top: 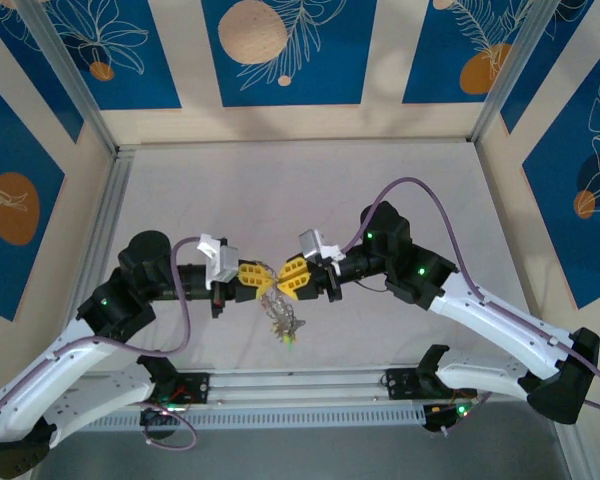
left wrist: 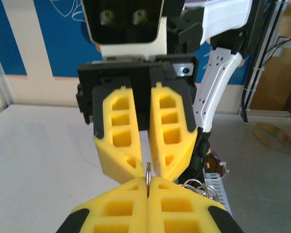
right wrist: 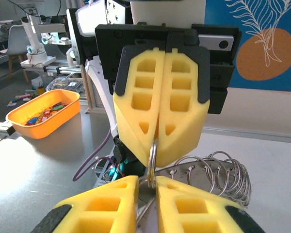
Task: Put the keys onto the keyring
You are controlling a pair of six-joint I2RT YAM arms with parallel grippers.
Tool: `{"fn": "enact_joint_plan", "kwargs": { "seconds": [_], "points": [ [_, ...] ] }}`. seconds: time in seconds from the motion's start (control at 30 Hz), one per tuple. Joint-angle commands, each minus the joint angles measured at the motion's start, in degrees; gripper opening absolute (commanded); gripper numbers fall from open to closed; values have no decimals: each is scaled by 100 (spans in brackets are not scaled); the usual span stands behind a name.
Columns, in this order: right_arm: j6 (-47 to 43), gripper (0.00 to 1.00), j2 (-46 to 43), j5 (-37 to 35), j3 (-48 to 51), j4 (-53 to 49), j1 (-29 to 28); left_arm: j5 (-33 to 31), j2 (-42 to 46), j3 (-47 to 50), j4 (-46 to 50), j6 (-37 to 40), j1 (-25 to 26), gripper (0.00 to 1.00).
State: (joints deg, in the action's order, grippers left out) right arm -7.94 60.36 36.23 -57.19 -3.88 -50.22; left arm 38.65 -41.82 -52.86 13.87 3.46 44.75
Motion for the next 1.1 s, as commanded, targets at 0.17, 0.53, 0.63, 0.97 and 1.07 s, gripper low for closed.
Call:
{"fn": "enact_joint_plan", "kwargs": {
  "seconds": [0.17, 0.53, 0.63, 0.97, 1.07],
  "points": [
    [-5, 5, -22, 274, 87, 106, 16, 295, 12, 125, -989, -265, -24, 0],
    [24, 6, -207, 409, 308, 447, 13, 406, -38, 113, -1035, -294, -19, 0],
    [79, 12, -251, 389, 330, 559, 5, 381, -12, 170, -1036, -294, -19, 0],
    [273, 27, -256, 70, 385, 554, 25, 415, 69, 145, -1045, -329, -19, 0],
    [355, 35, -320, -48, 512, 575, 12, 424, 82, 118, -1035, -327, -24, 0]
  ]
}}
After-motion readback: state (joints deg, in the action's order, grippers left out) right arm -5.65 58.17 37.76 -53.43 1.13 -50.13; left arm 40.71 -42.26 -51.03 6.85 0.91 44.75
